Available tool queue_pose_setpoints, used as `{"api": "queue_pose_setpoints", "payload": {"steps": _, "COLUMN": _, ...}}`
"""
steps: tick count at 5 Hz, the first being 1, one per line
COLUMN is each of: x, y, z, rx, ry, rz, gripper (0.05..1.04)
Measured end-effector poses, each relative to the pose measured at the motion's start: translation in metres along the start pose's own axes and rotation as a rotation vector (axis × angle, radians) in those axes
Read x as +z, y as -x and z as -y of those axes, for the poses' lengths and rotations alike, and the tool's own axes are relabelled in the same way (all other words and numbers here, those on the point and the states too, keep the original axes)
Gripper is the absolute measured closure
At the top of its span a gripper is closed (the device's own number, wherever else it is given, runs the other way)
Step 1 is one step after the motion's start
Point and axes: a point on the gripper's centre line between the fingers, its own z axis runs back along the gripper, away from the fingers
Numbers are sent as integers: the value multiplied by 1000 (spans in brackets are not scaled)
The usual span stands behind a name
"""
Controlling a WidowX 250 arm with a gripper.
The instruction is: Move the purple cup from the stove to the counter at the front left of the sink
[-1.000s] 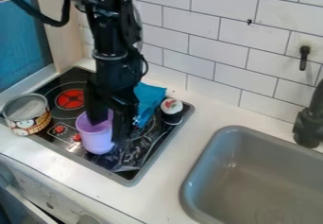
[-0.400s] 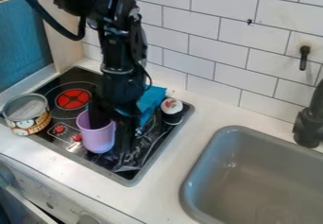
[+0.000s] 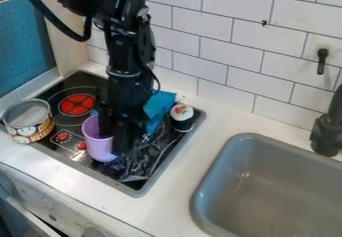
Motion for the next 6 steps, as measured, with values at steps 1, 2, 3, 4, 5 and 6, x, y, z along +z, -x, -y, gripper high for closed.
{"api": "queue_pose_setpoints", "payload": {"steps": 1, "x": 0, "y": 0, "z": -1, "rx": -7, "ry": -5, "rz": -3, "gripper": 914}}
{"api": "queue_pose_setpoints", "payload": {"steps": 2, "x": 0, "y": 4, "z": 1, "rx": -14, "ry": -6, "rz": -5, "gripper": 983}}
{"api": "queue_pose_setpoints", "payload": {"steps": 3, "x": 20, "y": 6, "z": 15, "rx": -31, "ry": 6, "rz": 49, "gripper": 988}}
{"api": "queue_pose_setpoints", "payload": {"steps": 4, "x": 59, "y": 13, "z": 49, "rx": -124, "ry": 12, "rz": 164, "gripper": 988}}
{"api": "queue_pose_setpoints", "payload": {"steps": 5, "x": 53, "y": 35, "z": 88, "rx": -249, "ry": 5, "rz": 138, "gripper": 988}}
{"api": "queue_pose_setpoints", "payload": {"steps": 6, "x": 26, "y": 45, "z": 114, "rx": -320, "ry": -8, "rz": 56, "gripper": 988}}
